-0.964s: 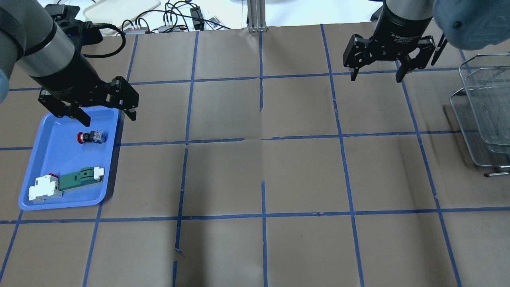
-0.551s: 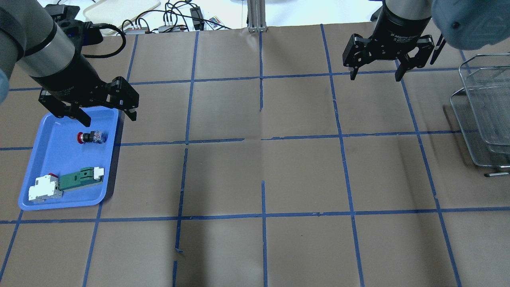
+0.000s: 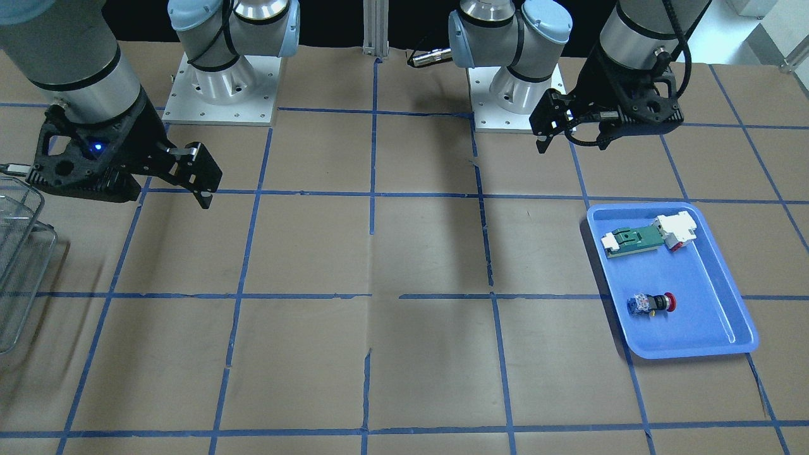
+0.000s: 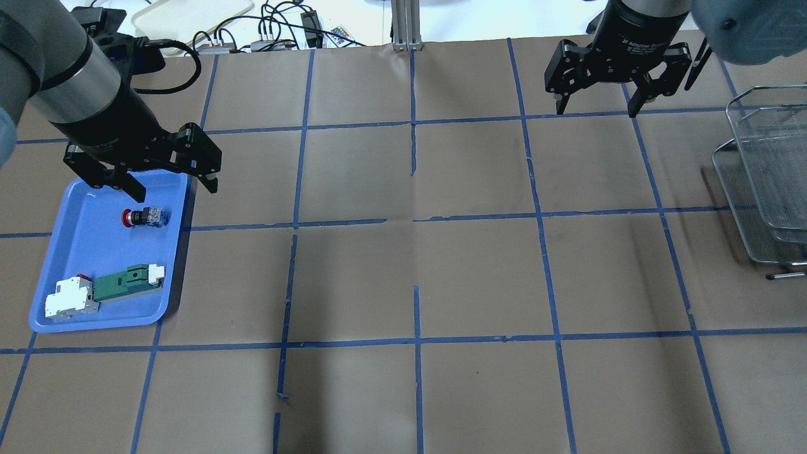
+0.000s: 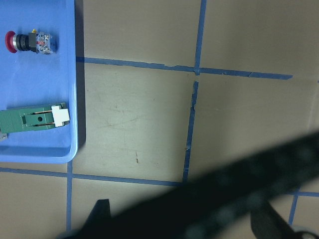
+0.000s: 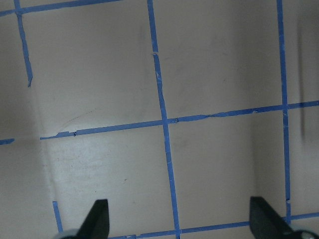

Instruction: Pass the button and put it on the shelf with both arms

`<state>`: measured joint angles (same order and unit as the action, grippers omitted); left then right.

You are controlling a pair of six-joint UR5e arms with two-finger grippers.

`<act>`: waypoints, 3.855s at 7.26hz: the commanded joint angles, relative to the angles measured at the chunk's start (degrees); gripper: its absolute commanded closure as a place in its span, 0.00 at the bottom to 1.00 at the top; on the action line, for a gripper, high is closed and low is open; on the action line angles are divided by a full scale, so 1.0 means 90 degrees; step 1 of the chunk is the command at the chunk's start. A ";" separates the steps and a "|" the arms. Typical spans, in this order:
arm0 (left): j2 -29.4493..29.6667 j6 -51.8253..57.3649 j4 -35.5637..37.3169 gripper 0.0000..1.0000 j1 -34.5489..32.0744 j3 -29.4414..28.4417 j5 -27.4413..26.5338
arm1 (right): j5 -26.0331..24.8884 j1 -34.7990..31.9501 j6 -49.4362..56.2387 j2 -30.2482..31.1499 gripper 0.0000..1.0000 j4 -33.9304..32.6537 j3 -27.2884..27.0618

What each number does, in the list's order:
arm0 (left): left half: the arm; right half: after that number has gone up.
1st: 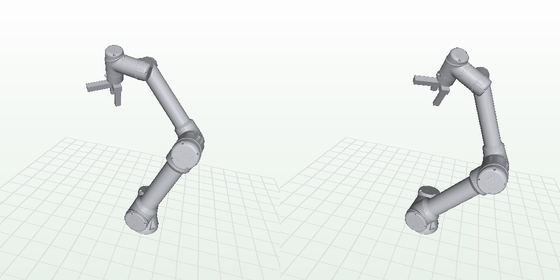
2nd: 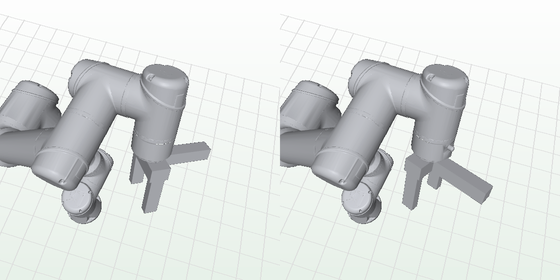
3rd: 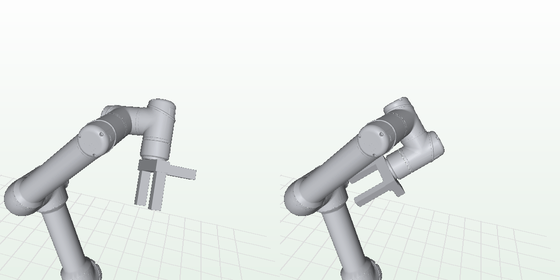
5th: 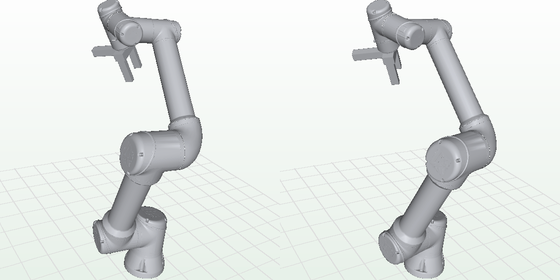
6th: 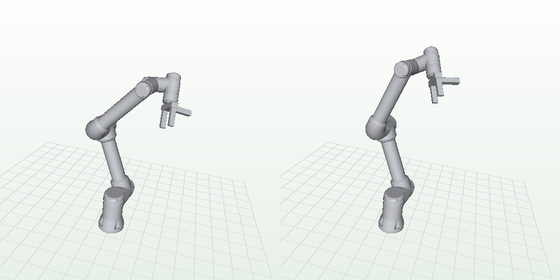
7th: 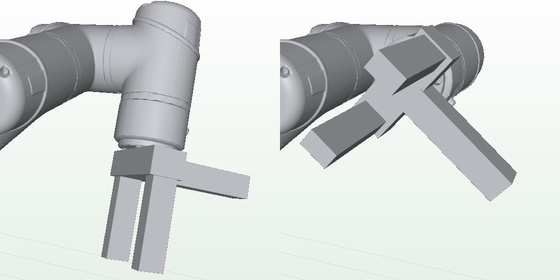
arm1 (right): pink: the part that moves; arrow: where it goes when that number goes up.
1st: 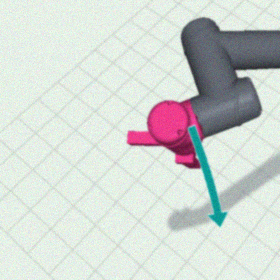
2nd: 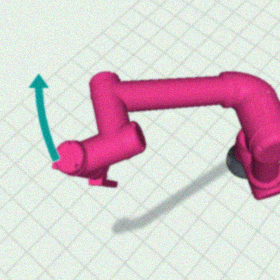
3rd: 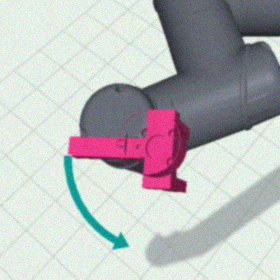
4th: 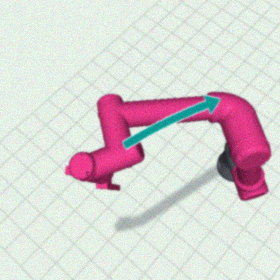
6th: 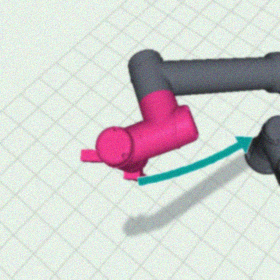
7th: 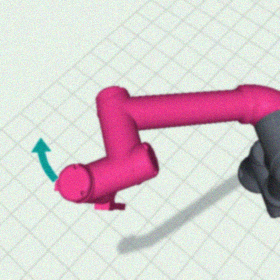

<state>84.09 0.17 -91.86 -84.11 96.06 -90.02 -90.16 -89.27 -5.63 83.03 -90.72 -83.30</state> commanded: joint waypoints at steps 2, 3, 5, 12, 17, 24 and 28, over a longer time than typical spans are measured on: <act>-0.0066 0.0001 0.0002 0.00 0.0000 0.0001 -0.0046 | 0.0066 -0.0013 -0.0058 -0.0007 0.00 -0.0085 0.0027; -0.0057 -0.0057 0.0050 0.00 0.0106 0.0001 -0.0085 | -0.0001 -0.0022 0.0010 -0.0007 0.00 -0.0076 0.0008; 0.0041 -0.0038 0.0119 0.00 0.0922 0.0001 -0.0105 | -0.0059 -0.0022 -0.0029 0.0022 0.00 -0.0095 0.0027; 0.1376 -0.2473 0.2961 0.00 0.3632 0.0861 0.0022 | 0.0066 -0.0032 -0.0048 0.0003 0.00 -0.0428 -0.0090; 0.2822 -0.4676 0.3059 0.00 0.3643 0.0177 0.1193 | 0.0057 -0.0032 0.0059 0.0022 0.00 -0.0418 -0.0090; 0.3595 -0.5409 0.3166 0.00 0.3662 0.0206 0.1770 | 0.0057 -0.0032 0.0059 -0.0017 0.00 -0.0379 -0.0100; 0.3878 -0.5390 0.3166 0.00 0.3886 0.0313 0.2052 | 0.0037 -0.0032 0.0147 -0.0017 0.00 -0.0437 -0.0178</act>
<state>118.17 -48.45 -63.37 -49.77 98.68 -72.59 -89.76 -89.56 -4.41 82.92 -94.54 -84.73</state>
